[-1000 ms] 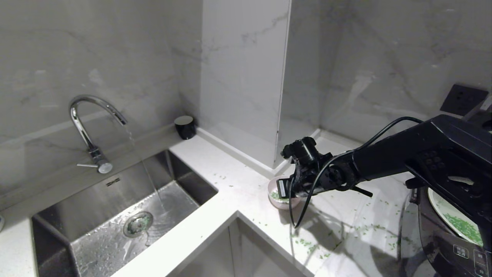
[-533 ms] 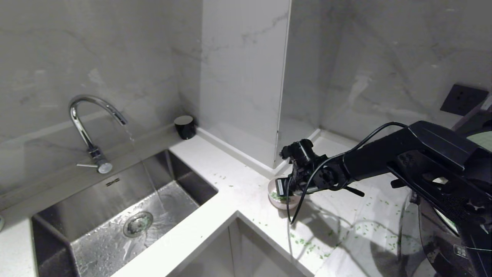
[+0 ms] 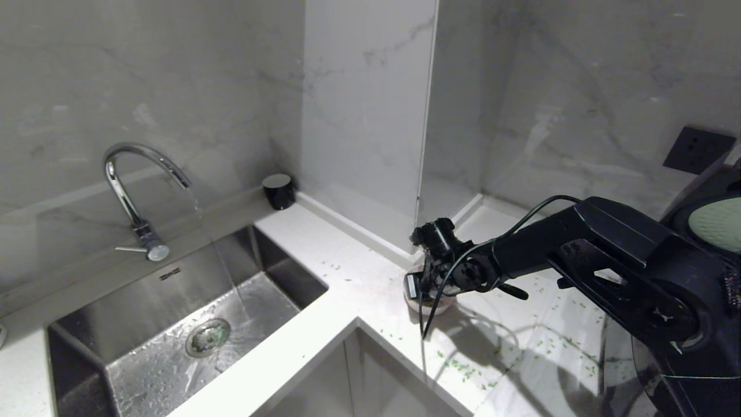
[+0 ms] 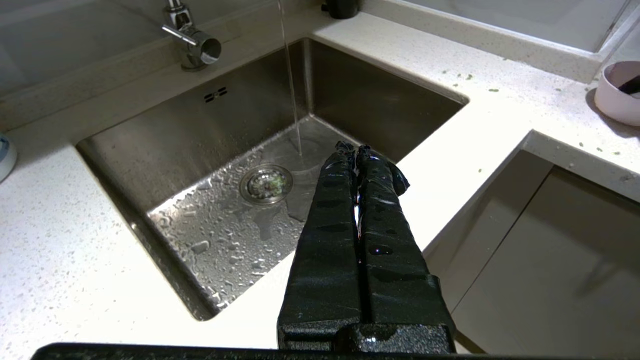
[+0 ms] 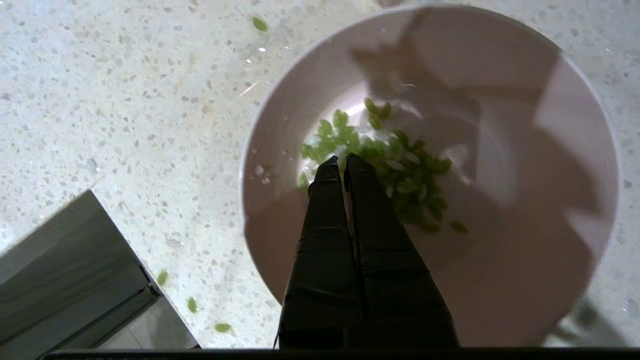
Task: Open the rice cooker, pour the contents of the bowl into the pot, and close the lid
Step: Pick up the bowl on the table
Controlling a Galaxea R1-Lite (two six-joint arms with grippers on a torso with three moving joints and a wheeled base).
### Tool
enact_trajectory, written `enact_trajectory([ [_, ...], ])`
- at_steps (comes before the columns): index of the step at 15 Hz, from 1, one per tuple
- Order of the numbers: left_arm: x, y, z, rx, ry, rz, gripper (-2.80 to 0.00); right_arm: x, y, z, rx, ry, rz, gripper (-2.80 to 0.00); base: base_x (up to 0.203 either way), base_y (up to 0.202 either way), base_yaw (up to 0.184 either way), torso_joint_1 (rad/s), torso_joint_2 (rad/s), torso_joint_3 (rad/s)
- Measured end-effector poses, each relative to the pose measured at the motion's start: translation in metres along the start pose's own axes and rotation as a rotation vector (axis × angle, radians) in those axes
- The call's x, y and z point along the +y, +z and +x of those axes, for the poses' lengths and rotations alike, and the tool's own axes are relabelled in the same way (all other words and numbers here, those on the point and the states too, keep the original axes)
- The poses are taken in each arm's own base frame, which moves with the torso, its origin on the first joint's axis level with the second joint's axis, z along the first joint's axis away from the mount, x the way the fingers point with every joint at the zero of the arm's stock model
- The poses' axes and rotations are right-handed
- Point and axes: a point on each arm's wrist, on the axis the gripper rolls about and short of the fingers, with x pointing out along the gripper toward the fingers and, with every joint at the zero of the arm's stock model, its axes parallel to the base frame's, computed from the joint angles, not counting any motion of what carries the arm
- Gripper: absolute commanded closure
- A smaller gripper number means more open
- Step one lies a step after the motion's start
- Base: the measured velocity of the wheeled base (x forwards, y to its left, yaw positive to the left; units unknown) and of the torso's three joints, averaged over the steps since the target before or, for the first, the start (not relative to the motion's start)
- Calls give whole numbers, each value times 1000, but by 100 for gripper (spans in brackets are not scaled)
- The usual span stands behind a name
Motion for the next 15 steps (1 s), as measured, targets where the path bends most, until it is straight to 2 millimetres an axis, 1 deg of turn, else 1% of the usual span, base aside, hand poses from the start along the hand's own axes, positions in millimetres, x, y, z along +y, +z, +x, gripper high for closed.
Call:
enact_trajectory([
  [6,0,0,0,-1,1,-16,0,20,6,7,-32,33,-23,0,0,0,0,0,0,0],
  [11,0,0,0,-1,2,-17,0,34,5,8,-43,57,-42,0,0,0,0,0,0,0],
  [15,0,0,0,-3,2,-17,0,54,9,10,-72,91,-60,0,0,0,0,0,0,0],
])
